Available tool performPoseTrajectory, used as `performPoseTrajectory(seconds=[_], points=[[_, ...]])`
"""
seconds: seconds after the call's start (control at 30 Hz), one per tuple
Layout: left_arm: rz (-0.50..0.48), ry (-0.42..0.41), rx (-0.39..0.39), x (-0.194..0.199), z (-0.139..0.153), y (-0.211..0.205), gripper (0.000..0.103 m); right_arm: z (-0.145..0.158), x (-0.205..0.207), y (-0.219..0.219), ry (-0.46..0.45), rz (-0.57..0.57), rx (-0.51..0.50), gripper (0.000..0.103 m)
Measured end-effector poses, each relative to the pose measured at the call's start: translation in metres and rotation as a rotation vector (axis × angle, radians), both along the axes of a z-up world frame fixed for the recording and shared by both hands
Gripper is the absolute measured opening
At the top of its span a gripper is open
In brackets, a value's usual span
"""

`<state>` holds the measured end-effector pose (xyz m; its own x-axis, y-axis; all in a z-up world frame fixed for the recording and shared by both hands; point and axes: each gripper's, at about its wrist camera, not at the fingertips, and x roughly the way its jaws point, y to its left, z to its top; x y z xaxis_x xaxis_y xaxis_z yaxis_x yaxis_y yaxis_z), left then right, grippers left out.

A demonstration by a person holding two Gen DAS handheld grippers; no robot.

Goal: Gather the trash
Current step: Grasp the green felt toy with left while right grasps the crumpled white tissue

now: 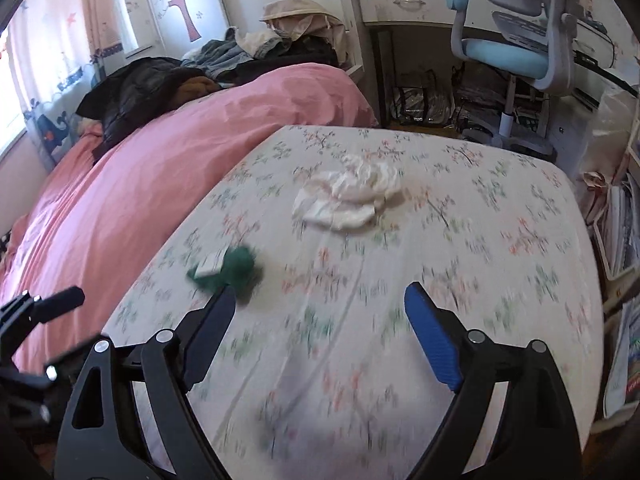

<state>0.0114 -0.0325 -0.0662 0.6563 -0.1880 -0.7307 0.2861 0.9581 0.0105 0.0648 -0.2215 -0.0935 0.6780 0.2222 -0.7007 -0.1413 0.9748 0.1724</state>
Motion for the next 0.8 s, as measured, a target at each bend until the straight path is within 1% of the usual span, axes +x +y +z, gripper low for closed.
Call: performPoseTrajectory(seconds=[0.13,0.23,0.33,0.37,0.5,0.67,0.7,0.73,0.77,0.8], points=[[-0.025,0.031,0.024,0.034,-0.011,-0.012,0.071,-0.009,0.046,0.003,-0.003,-0.006,-0.018,0.083],[-0.035,0.065,-0.004,0.054,-0.019,-0.015,0.071,-0.018,0.072,0.006,0.003,-0.005,-0.052,0.083],[-0.028,0.102,-0.033,0.073,-0.024,-0.017,0.071,-0.026,0.092,0.006,0.016,-0.009,-0.060,0.083],[-0.031,0.110,-0.032,0.078,-0.027,-0.018,0.071,-0.029,0.100,0.006,0.021,-0.010,-0.065,0.083],[-0.047,0.149,0.001,0.092,-0.041,-0.029,0.071,-0.041,0.127,0.004,0.037,-0.019,-0.092,0.083],[-0.069,0.163,0.081,0.102,-0.058,-0.039,0.071,-0.060,0.153,0.004,0.091,-0.022,-0.103,0.083],[-0.067,0.170,0.084,0.104,-0.060,-0.039,0.071,-0.062,0.157,0.004,0.101,-0.018,-0.101,0.081],[-0.068,0.183,0.073,0.106,-0.063,-0.038,0.071,-0.060,0.158,0.005,0.090,-0.016,-0.103,0.077],[-0.068,0.193,0.060,0.107,-0.064,-0.037,0.067,-0.061,0.160,0.006,0.101,-0.018,-0.121,0.066],[-0.073,0.199,0.051,0.107,-0.064,-0.036,0.059,-0.061,0.159,0.008,0.093,-0.018,-0.147,0.050]])
